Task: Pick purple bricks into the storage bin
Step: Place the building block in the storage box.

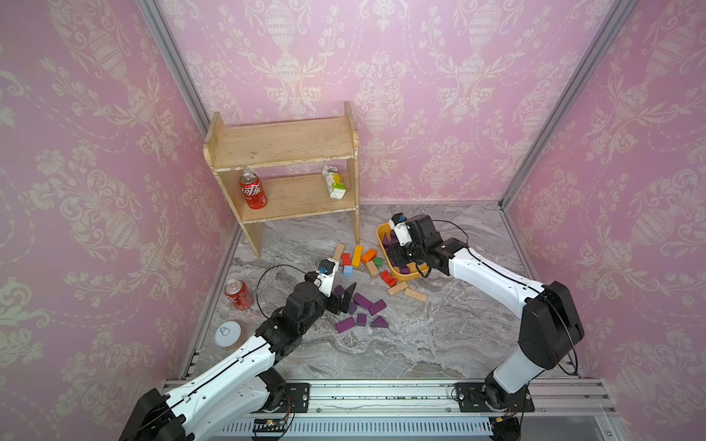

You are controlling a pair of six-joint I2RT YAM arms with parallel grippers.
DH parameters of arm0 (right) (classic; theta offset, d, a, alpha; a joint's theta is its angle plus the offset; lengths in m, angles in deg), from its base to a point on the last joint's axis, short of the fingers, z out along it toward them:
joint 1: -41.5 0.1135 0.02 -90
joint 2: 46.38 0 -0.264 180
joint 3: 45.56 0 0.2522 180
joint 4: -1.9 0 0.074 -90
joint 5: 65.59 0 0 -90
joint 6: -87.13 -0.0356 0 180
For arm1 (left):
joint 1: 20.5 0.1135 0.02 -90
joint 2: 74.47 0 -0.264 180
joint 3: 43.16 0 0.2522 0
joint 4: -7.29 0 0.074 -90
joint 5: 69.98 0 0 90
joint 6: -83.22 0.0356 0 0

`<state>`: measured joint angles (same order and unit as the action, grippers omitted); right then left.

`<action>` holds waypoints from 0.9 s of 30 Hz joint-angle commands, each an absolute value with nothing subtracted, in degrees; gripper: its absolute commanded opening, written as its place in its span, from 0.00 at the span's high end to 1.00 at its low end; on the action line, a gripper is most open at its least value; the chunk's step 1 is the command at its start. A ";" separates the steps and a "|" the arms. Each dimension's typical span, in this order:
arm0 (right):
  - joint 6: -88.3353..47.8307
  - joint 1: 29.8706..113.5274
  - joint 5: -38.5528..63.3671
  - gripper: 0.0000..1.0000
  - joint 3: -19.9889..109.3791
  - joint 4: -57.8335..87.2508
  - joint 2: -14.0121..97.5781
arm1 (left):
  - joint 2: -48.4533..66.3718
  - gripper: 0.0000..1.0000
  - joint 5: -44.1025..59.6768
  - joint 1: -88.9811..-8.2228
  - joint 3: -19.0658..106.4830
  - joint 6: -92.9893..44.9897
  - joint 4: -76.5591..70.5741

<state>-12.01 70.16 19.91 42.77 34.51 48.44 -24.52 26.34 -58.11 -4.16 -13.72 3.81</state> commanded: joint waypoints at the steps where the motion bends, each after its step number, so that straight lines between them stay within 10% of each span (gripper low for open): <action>1: -11.60 67.04 21.97 0.73 44.06 37.98 50.70 | -22.99 0.01 25.28 -57.72 -2.89 -13.02 5.59; 12: -10.62 62.88 24.85 0.72 49.24 42.01 59.76 | -18.98 0.01 23.78 -57.77 -3.19 -13.17 10.44; 18: -11.18 62.80 27.08 0.38 49.12 42.90 59.27 | -15.39 0.01 23.59 -57.64 -2.79 -12.08 13.51; 27: -11.49 64.37 22.20 0.36 38.92 40.44 45.92 | -14.41 0.01 26.28 -57.63 3.20 -10.96 -2.48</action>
